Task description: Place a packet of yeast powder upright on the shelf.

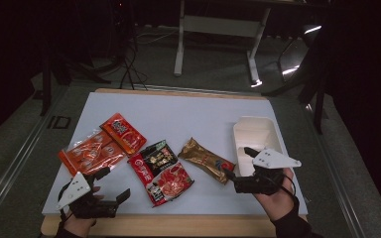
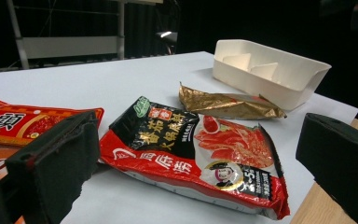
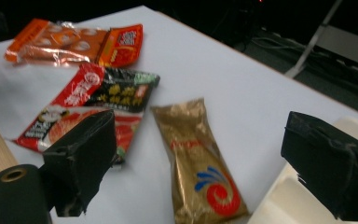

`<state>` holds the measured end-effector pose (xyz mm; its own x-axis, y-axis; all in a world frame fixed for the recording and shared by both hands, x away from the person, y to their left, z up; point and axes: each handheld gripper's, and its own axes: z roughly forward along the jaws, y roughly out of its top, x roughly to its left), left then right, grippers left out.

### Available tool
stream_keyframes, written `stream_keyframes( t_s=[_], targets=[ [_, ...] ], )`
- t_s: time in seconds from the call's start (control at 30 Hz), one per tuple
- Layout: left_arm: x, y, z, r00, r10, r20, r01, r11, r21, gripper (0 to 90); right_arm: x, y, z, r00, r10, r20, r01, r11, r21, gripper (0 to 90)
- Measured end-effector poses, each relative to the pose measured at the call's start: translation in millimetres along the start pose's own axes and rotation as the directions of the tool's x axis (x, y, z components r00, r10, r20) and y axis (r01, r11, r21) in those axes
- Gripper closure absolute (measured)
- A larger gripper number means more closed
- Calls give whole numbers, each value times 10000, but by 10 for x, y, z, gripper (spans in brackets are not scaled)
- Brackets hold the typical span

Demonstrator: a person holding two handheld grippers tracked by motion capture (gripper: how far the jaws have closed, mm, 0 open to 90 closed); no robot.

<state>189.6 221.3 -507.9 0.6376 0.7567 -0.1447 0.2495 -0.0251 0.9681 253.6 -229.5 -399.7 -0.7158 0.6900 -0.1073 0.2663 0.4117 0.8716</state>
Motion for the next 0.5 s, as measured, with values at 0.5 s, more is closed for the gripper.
stream_keyframes(
  t_s=[0.5],
  targets=[
    [-2,-4,13,9999,3,122,-4,10000,46,2,-42,324,396,9975,-456,-533,466,9988,171,125]
  ],
)
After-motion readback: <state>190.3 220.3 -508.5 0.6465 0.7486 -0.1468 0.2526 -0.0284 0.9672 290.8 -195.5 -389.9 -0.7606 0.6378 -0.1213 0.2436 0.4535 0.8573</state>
